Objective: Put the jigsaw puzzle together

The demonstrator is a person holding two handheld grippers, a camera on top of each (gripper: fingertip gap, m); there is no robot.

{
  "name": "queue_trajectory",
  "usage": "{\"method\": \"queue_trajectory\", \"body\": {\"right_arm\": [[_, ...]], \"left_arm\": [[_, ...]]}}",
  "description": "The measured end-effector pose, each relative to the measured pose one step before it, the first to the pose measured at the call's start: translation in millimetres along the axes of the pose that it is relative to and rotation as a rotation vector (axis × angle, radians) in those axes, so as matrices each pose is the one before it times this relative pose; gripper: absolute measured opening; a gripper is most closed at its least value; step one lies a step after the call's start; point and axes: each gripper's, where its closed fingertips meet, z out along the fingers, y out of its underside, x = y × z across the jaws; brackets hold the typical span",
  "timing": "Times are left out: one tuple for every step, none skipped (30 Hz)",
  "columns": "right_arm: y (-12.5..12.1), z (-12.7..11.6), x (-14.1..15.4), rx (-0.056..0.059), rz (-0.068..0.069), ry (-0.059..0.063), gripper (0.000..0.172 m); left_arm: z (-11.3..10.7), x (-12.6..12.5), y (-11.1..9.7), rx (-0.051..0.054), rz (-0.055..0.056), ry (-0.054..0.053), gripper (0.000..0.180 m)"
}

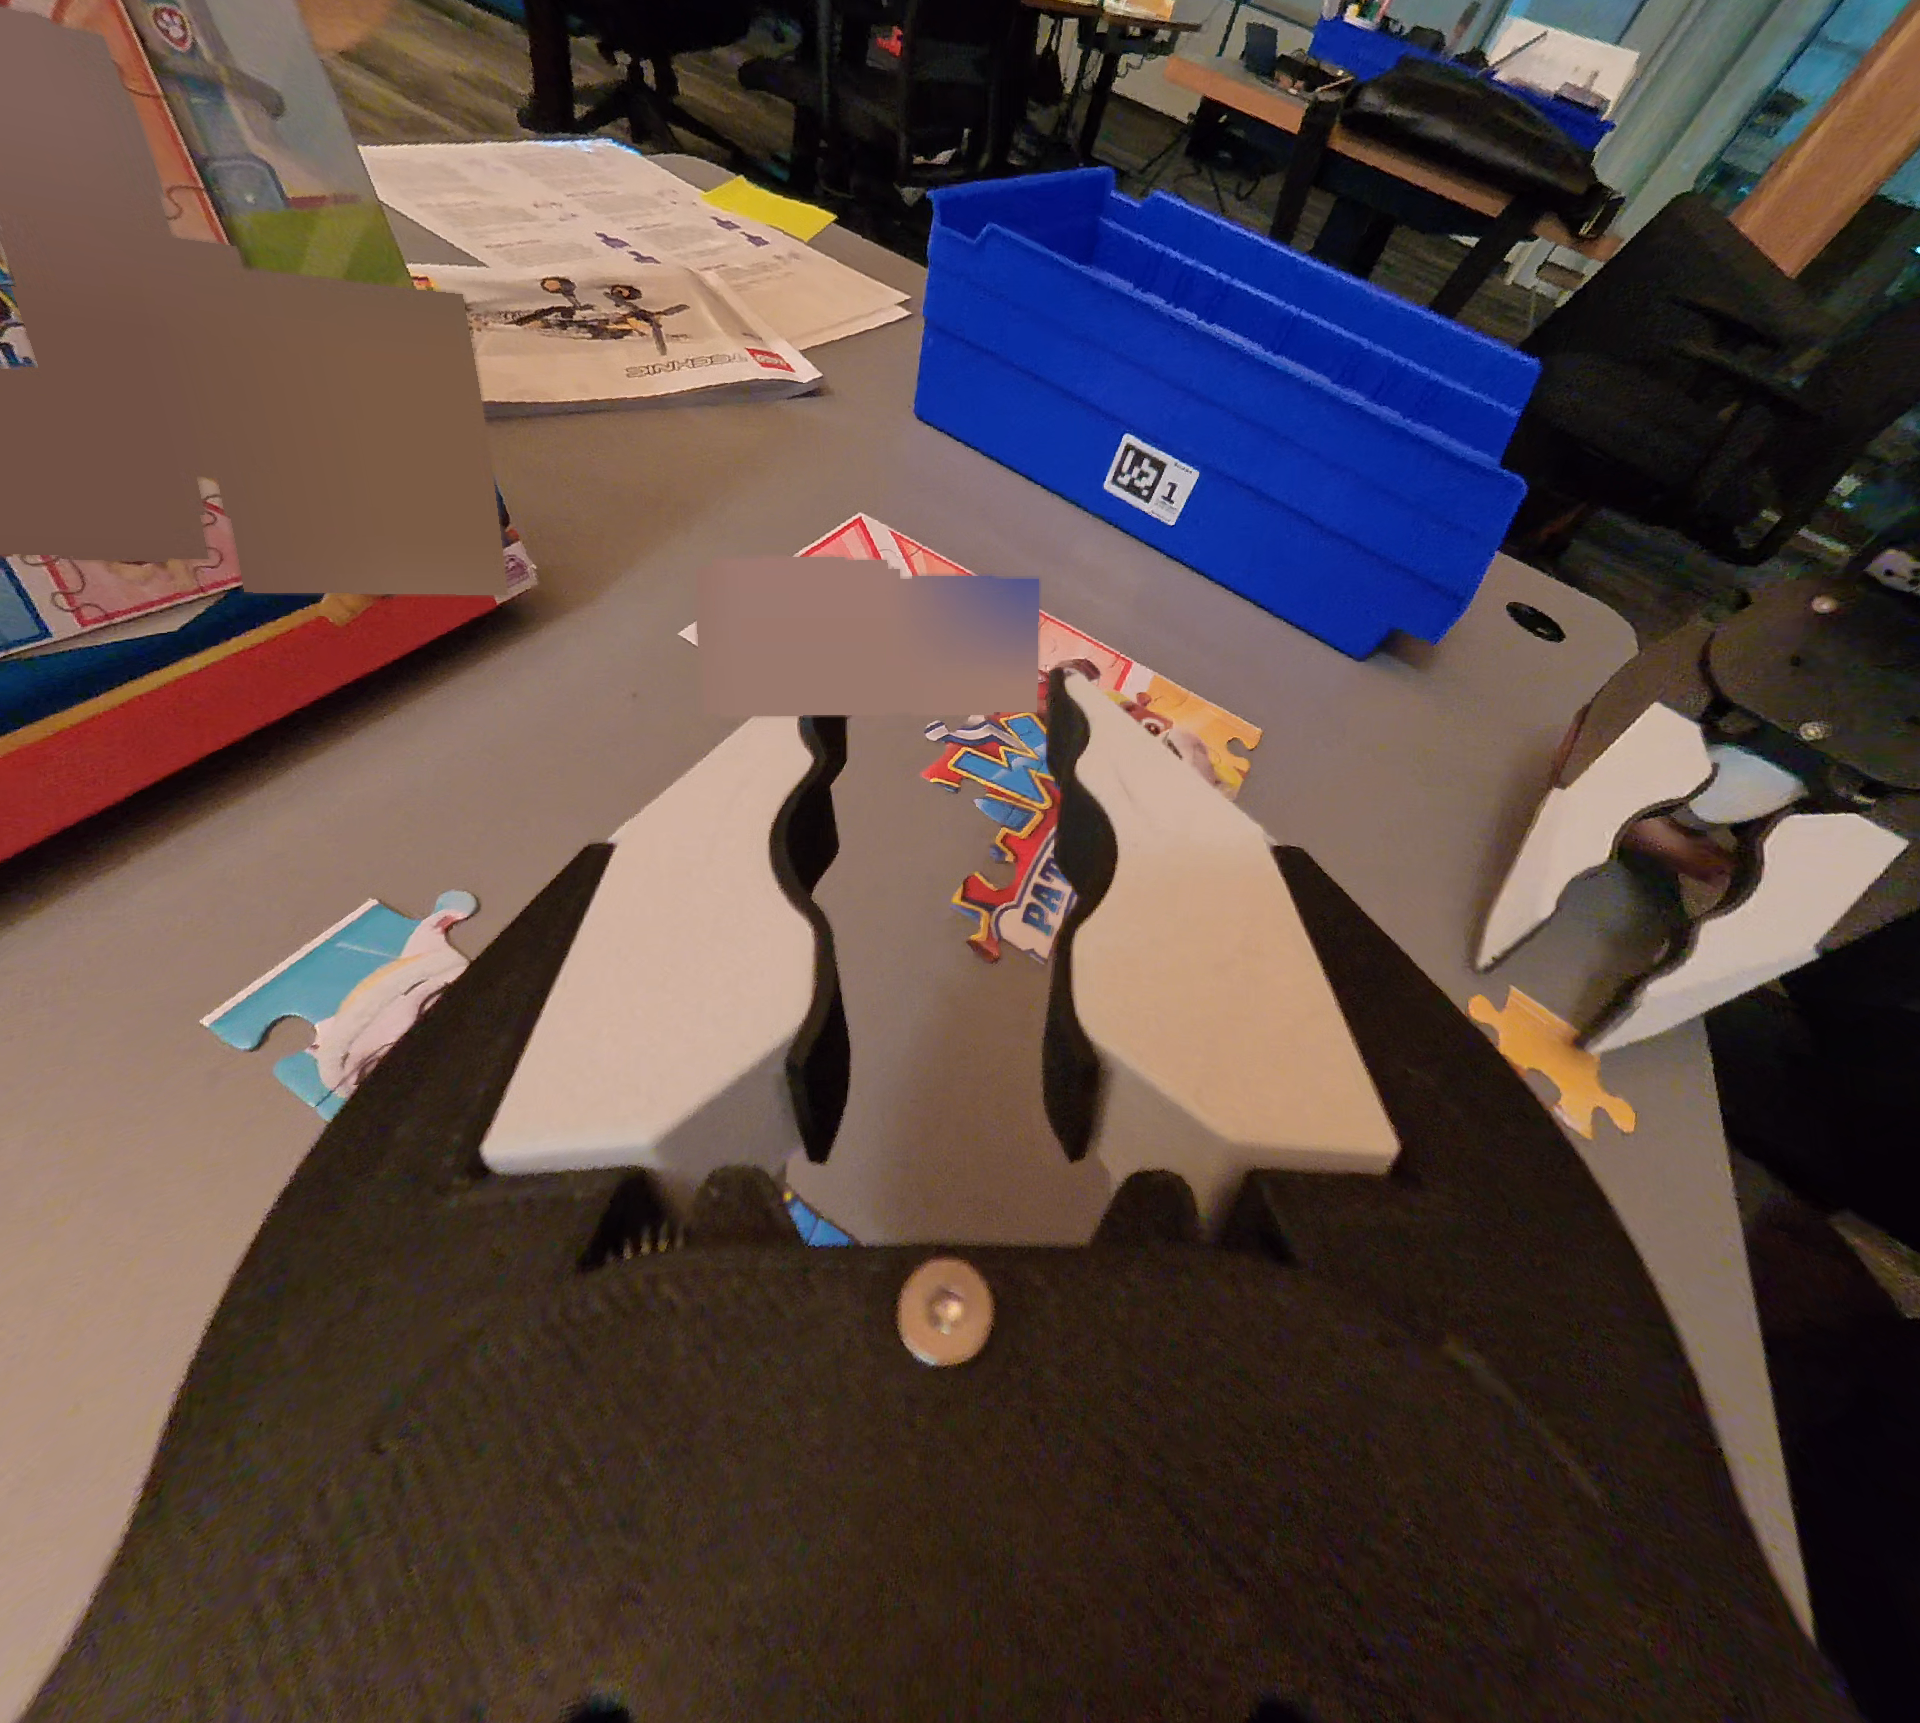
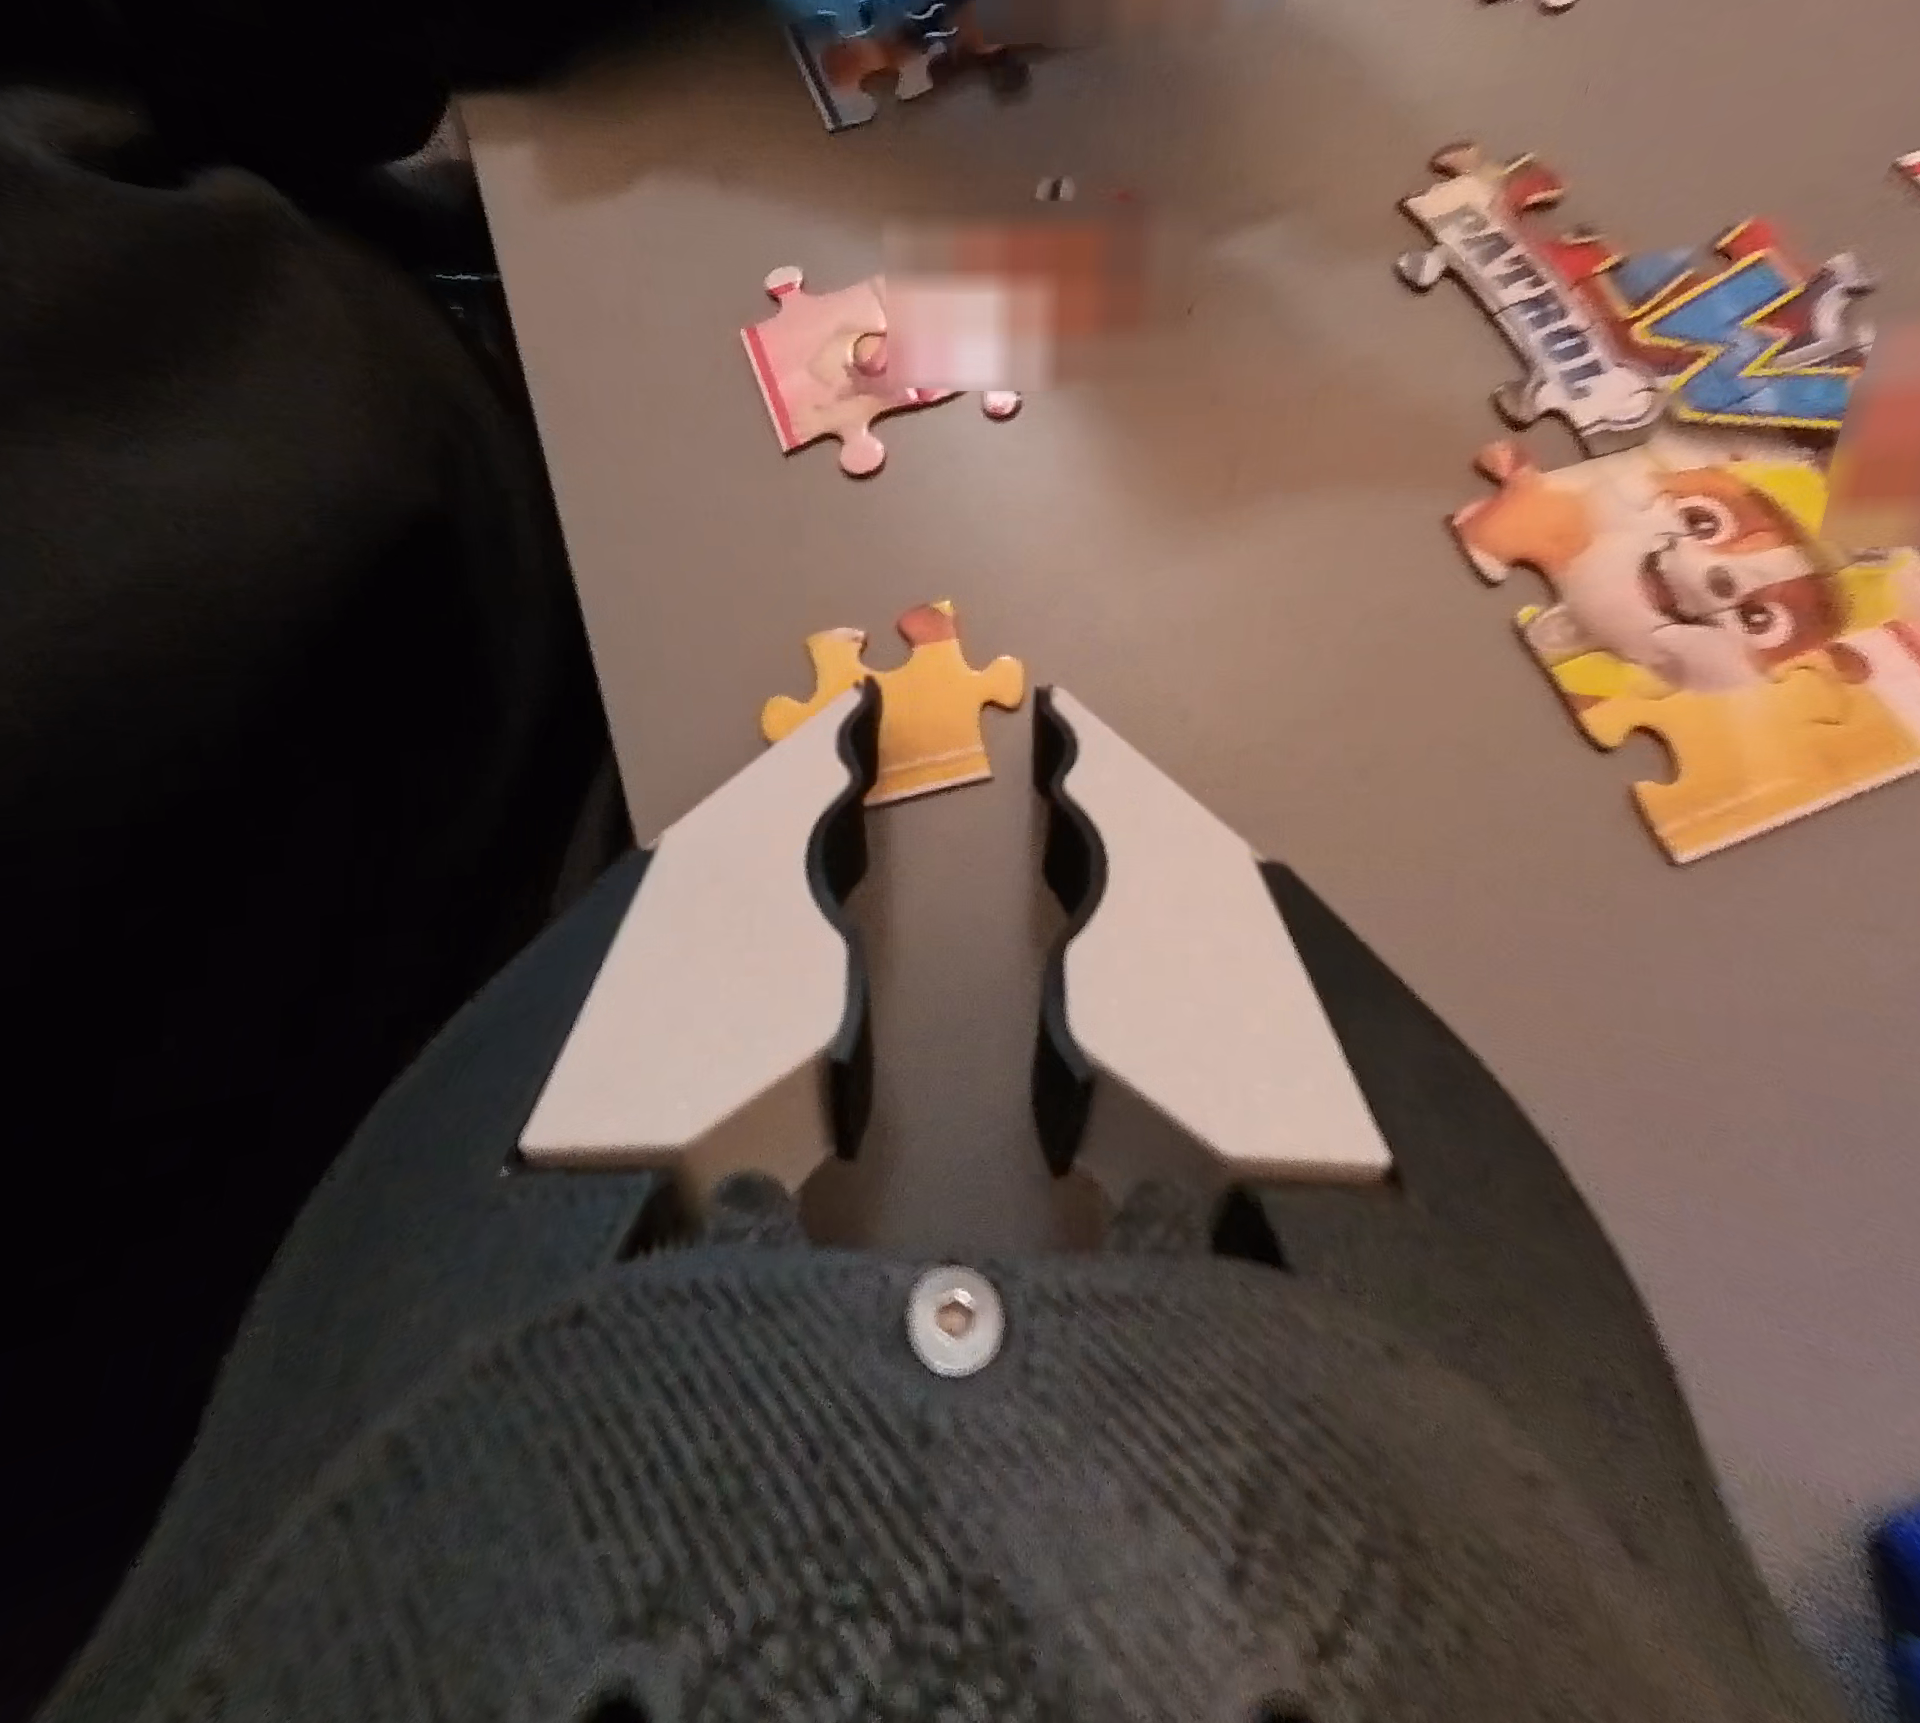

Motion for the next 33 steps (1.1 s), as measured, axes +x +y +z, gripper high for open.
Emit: {"method": "queue_trajectory", "body": {"right_arm": [[0.17,-0.29,-3.03,0.0026,0.0074,-0.0223,0.032],[0.22,-0.18,-3.07,0.0015,0.0062,-0.0204,0.036],[0.58,0.11,-2.09,-0.0023,0.0049,-0.0134,0.04],[0.99,0.71,-1.62,-0.0053,0.0039,-0.0101,0.045],[1.11,1.11,-1.57,-0.0062,0.0028,-0.0107,0.052],[-0.32,1.06,-1.51,0.0009,0.0024,-0.0096,0.056],[-0.59,0.9,-2.48,0.001,0.0001,-0.0137,0.06],[-0.51,0.71,-1.65,-0.0022,-0.0013,-0.0071,0.063],[0.03,0.46,0.18,-0.0071,-0.0046,0.0067,0.063],[0.42,0.35,1.79,-0.0092,-0.0094,0.0173,0.061],[0.59,0.35,3.27,-0.0092,-0.011,0.0265,0.055],[0.68,0.17,4.1,-0.0081,-0.0118,0.0306,0.047],[0.96,-0.32,4.18,-0.0055,-0.0103,0.0277,0.039],[1.04,-0.82,3.55,-0.0029,-0.0051,0.0204,0.03],[1.22,-1.32,2.76,-0.0001,0.0044,0.0088,0.025],[1.12,-1.51,3.1,0.0018,0.0165,0.0049,0.022],[1.19,-1.74,5.12,0.002,0.0201,0.0141,0.019],[1.16,-2.03,6.95,0.0017,0.0189,0.026,0.018],[1.23,-2.23,8.25,0.0021,0.0137,0.0365,0.019],[1.1,-2.47,10.25,0.0017,0.0084,0.0517,0.021],[1.5,-2.9,11.51,-0.0031,0.0006,0.0641,0.02],[2.22,-2.73,12.89,-0.0101,-0.0055,0.0777,0.016],[2.81,-2.15,12.99,-0.0152,-0.0109,0.0823,0.014],[1.85,-1.54,11.77,-0.0112,-0.011,0.077,0.015],[-0.06,-1.28,6.86,-0.001,-0.005,0.045,0.016],[-2.64,-1.1,-0.34,0.0128,0.0054,-0.0018,0.017],[-5.02,-1.26,-5.64,0.0247,0.0162,-0.0367,0.021],[-6.19,-1.09,-8.02,0.0306,0.0227,-0.052,0.028],[-5.8,-0.39,-9.36,0.028,0.0245,-0.0599,0.035],[-3.72,0.65,-10.22,0.0167,0.0226,-0.0643,0.046],[-0.94,1.52,-9.07,0.0011,0.0164,-0.0558,0.054],[1.4,2.21,-5.85,-0.0111,0.0063,-0.0337,0.06],[2.62,2.73,-3.18,-0.0174,-0.0033,-0.0148,0.064]], "left_arm": [[-0.06,-0.4,0.09,-0.0003,-0.0003,-0.0013,0.036],[0.05,0.15,-0.14,0.0018,-0.0031,0.0029,0.036],[0.1,0.51,-0.22,0.0017,-0.0037,0.0042,0.036],[0.11,0.28,0.07,0.0002,-0.0025,0.0031,0.037],[0.35,0.02,0.38,-0.0009,-0.0014,0.001,0.037],[0.32,0.34,0.51,-0.0029,-0.0008,0.0016,0.037],[0.37,0.28,0.55,-0.0021,0.0008,0.0008,0.037],[0.43,0.08,0.32,-0.002,0.0012,-0.001,0.037],[0.34,0.22,0.49,-0.0034,0.0012,0.0007,0.037],[0.25,0.21,0.47,-0.0019,0.0008,-0.0004,0.037],[0.27,0.34,0.0,-0.0008,0.0008,0.0006,0.037],[0.12,0.22,-0.04,-0.0002,0.0009,0.0002,0.037],[0.03,0.02,0.12,-0.0007,0.0003,-0.0005,0.037],[0.04,0.1,-0.06,-0.0004,0.0,0.0003,0.037],[-0.02,0.05,-0.13,0.001,-0.0004,0.0003,0.037],[-0.04,0.07,-0.08,0.0007,-0.0006,0.0004,0.037],[0.02,-0.07,0.11,-0.0006,-0.001,0.0005,0.037],[0.09,0.08,0.13,-0.0006,-0.0011,0.0007,0.037],[0.18,0.13,0.13,-0.0006,-0.0002,0.0007,0.037],[0.15,-0.05,0.19,-0.0007,0.0009,-0.0007,0.037],[0.21,-0.26,0.23,-0.0014,0.0011,-0.0016,0.037],[0.07,0.0,0.33,-0.0018,0.0004,-0.0006,0.037],[0.13,-0.11,0.21,-0.0003,0.0001,-0.0005,0.037],[0.2,-0.11,0.09,-0.0007,-0.0005,0.0002,0.037],[0.01,0.07,-0.03,0.0,-0.0008,0.0008,0.037],[0.0,0.06,0.12,0.0009,-0.0005,0.0,0.037],[0.15,0.05,-0.1,-0.0005,0.0001,0.0006,0.037],[0.05,-0.02,0.21,-0.001,0.0,-0.0001,0.037],[0.19,0.08,0.25,-0.0007,-0.0002,0.0005,0.037],[0.24,0.29,0.18,-0.0008,-0.0001,0.001,0.037],[0.23,0.13,0.33,-0.0015,0.0,0.0009,0.037],[0.18,0.05,0.29,-0.0018,0.0004,0.0003,0.037],[0.17,0.1,0.32,-0.0018,0.0006,0.0,0.037]]}}
